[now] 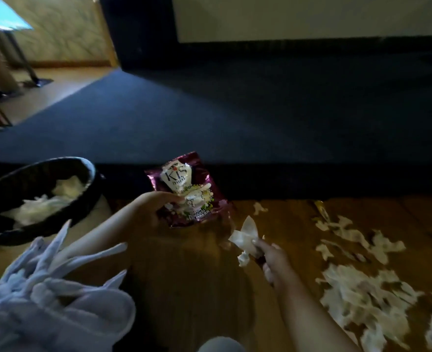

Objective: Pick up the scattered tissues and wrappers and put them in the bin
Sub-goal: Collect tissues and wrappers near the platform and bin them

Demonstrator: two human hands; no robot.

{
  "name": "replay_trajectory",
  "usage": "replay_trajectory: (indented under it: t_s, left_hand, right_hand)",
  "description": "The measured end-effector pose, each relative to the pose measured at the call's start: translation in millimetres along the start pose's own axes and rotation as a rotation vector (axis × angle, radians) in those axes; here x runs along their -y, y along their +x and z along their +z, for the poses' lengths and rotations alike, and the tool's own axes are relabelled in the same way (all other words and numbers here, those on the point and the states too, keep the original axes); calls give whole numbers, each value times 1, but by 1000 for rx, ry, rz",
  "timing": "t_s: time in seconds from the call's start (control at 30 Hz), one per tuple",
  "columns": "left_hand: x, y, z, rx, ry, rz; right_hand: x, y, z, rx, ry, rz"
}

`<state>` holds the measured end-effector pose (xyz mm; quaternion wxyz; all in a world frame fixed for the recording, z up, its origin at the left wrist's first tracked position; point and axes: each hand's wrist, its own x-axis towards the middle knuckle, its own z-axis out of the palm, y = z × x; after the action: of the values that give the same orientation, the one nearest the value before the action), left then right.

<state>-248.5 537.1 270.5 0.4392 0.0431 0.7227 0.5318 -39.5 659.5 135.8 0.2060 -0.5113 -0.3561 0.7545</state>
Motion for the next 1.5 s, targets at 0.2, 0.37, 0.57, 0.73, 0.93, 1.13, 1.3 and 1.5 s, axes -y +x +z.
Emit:
replay_trajectory:
  t_s: [0.2,0.37,0.57,0.73,0.93,1.13,1.3,1.5]
  left_hand:
    - [-5,42,-134,-238,-198,128]
    - [24,63,-226,-521,-457,106]
    - [13,86,-271,-893,-577,153]
    - [11,107,-288,-1073,-287,170]
    - [32,118,-306,-1279,204,280]
    - [43,127,-313,-1158,429,522]
    - [46,138,-318,-923,655,251]
    - [34,128,-309,-963,641,214]
  right_hand:
    - [-5,18,90,28,-134,-50]
    - [-7,18,170,116,-235,-65]
    - [-3,14,257,252,-265,-119]
    - [9,12,329,397,-275,-218]
    - [20,9,410,455,-306,-331]
    - [5,9,474,427,-420,-578]
    - [-17,16,505,608,-996,-546]
    - [-15,16,482,560,-867,-594]
